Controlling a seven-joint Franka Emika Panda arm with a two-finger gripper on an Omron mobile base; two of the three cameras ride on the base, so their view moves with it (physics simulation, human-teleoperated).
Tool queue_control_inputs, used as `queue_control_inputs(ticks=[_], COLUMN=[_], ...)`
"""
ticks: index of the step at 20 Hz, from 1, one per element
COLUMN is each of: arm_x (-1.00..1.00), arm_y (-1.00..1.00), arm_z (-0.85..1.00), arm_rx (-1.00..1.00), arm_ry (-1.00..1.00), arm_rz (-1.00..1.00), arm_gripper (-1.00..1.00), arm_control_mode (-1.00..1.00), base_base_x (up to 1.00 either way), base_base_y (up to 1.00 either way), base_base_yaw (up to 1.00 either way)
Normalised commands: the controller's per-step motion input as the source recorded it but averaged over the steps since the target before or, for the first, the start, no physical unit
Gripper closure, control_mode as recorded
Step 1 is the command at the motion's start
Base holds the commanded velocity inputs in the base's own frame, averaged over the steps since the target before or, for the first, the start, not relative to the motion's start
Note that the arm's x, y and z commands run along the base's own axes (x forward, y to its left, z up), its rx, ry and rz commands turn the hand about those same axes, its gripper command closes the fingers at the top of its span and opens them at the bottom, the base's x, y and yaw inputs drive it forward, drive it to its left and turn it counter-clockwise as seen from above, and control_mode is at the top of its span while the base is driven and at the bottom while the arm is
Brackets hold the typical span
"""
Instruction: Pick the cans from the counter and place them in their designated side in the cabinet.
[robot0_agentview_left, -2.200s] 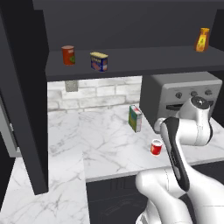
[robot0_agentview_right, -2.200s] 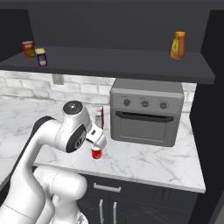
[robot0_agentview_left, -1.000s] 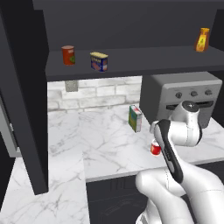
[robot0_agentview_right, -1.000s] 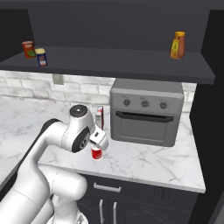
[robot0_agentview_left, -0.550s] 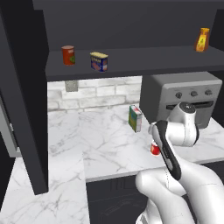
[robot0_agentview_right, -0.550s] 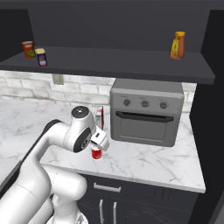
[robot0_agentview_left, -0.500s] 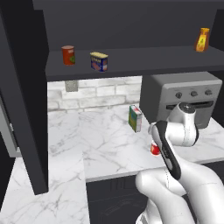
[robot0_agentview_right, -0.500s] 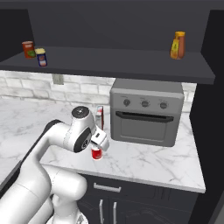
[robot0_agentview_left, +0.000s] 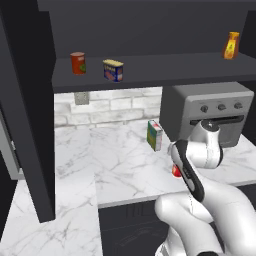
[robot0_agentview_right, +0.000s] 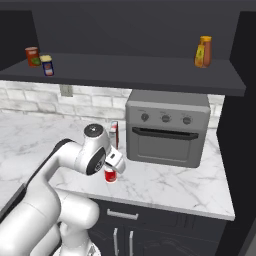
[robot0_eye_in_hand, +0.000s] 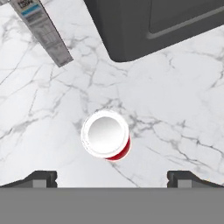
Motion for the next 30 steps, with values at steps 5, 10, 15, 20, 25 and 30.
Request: queue_control_inputs(ticks=[5, 10, 15, 20, 25, 30], arm_x=[0.15, 0.18, 0.16, 0.14, 0.13, 0.11], arm_y=[0.00, 0.00, 0.00, 0.00, 0.00, 0.00], arm_z=[-0.15, -0.16, -0.17, -0.19, -0.20, -0.19], arm_rx=[0.00, 0.00, 0.00, 0.00, 0.00, 0.00], arm_ry=[0.01, 0.01, 0.01, 0.01, 0.02, 0.02], arm_rz=[0.00, 0.00, 0.00, 0.00, 0.00, 0.00], arm_gripper=[-1.00, -1.00, -1.00, -1.00, -1.00, -1.00], arm_control_mode=[-1.00, -1.00, -1.00, -1.00, -1.00, -1.00], base_base_x=[0.00, 0.00, 0.00, 0.00, 0.00, 0.00], base_base_y=[0.00, 0.00, 0.00, 0.00, 0.00, 0.00], base_base_yaw=[0.00, 0.00, 0.00, 0.00, 0.00, 0.00])
